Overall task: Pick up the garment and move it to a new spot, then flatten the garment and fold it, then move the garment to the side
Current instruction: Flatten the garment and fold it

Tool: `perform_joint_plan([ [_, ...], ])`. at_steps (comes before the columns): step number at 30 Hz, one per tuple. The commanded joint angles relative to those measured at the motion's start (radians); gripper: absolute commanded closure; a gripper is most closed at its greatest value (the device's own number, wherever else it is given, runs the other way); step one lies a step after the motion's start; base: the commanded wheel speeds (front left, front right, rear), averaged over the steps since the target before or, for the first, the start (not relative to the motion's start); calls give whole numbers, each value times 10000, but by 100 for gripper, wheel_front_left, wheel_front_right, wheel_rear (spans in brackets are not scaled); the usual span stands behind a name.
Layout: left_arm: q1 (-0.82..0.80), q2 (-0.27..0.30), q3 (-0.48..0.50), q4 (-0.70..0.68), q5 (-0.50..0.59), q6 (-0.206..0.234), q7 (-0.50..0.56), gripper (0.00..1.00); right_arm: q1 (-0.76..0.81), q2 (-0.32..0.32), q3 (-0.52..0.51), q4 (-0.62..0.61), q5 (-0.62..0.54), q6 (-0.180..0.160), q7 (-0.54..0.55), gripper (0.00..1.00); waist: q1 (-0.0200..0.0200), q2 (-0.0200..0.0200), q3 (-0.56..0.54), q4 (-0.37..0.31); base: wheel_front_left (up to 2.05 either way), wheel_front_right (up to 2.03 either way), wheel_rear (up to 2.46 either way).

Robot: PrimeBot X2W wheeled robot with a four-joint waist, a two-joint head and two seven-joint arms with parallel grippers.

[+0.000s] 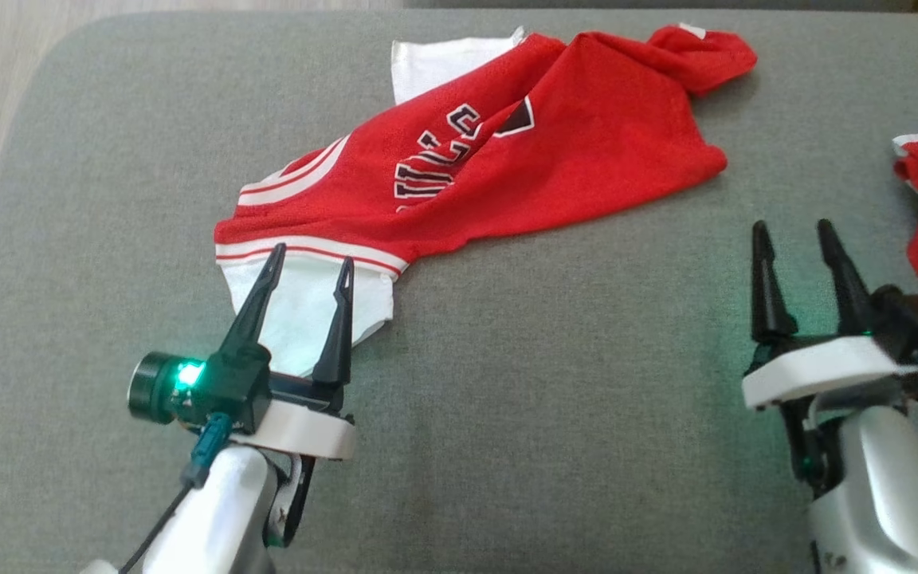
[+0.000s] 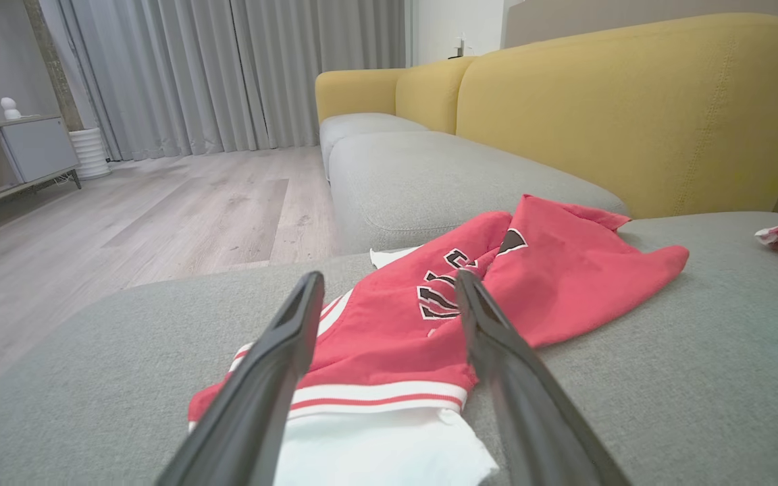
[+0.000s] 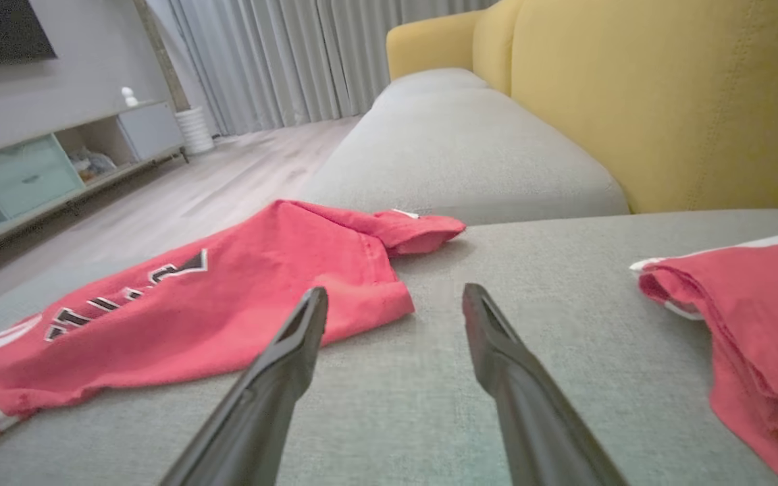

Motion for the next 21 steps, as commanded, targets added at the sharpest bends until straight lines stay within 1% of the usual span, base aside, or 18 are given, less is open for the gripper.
perform_joint_plan([
  [1, -246, 61, 459, -351, 77, -6, -50, 0, -394, -37, 108, -300, -124, -9, 92, 0, 2, -1, 98, 44, 0, 0, 0],
  [5, -345, -44, 478, -327, 166, -113, -50, 0, -1217, -37, -387, 321, -128, -9, 793, 0, 2, -1, 391, 153, 0, 0, 0],
  [10, -562, -317, 386, -221, 282, -285, -51, 0, -2529, -37, -920, 2019, 318, -9, 1369, 0, 2, -1, 764, 442, 0, 0, 0],
  [15, -776, -526, 295, -101, 358, -463, -51, 0, -3745, -37, -1322, 3700, -414, -9, 1424, 0, 2, -1, 1103, 753, 0, 0, 0],
  [19, -858, -590, 348, -53, 431, -514, -51, 0, -4448, -37, -1625, 4777, -917, -9, 1209, 0, 2, -1, 1282, 917, 0, 0, 0],
  [20, -879, -613, 381, -60, 466, -539, -51, 0, -4730, -37, -1760, 5231, -1230, -9, 1098, 0, 2, -1, 1364, 964, 0, 0, 0],
  [21, -889, -626, 398, -68, 482, -549, -51, 0, -4854, -37, -1825, 5437, -1404, -9, 1047, 0, 2, -1, 1399, 981, 0, 0, 0],
])
